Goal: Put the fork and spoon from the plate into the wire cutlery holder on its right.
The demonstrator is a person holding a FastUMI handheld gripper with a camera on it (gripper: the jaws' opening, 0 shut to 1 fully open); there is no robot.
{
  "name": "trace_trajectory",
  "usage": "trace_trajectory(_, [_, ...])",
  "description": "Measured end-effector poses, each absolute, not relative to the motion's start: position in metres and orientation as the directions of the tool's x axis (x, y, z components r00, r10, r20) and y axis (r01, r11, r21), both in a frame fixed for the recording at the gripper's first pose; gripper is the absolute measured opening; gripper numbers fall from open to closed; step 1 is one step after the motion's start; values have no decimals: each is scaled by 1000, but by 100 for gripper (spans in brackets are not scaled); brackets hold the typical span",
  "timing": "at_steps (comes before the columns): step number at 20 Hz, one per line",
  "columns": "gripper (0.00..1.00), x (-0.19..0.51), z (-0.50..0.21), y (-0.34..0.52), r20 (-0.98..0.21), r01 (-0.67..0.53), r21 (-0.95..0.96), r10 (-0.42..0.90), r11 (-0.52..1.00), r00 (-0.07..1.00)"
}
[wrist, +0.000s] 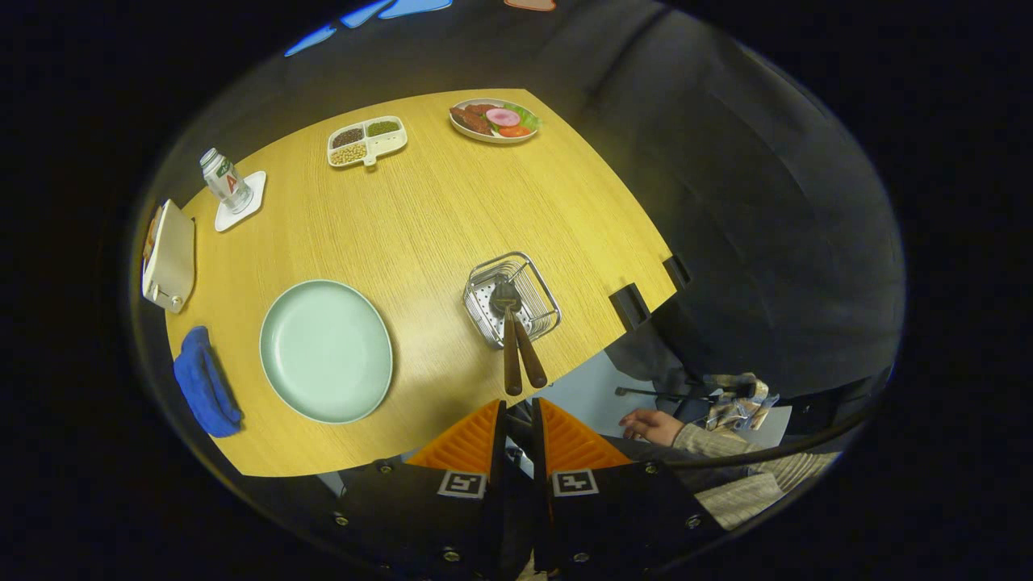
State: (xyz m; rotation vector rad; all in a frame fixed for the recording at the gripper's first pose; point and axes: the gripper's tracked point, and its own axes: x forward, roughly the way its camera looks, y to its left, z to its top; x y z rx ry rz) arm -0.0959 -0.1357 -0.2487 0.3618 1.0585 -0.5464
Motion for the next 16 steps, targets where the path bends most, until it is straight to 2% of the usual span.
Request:
trace_trajectory(8, [16,-57,-214,-138,-755,496,36,-302,867,583])
trace_trajectory(12, [16,-33,-165,-133,-583,443,99,-309,891,751])
trace_trajectory(16, [15,-25,-100,-140,-368,412,132,-342,902,865])
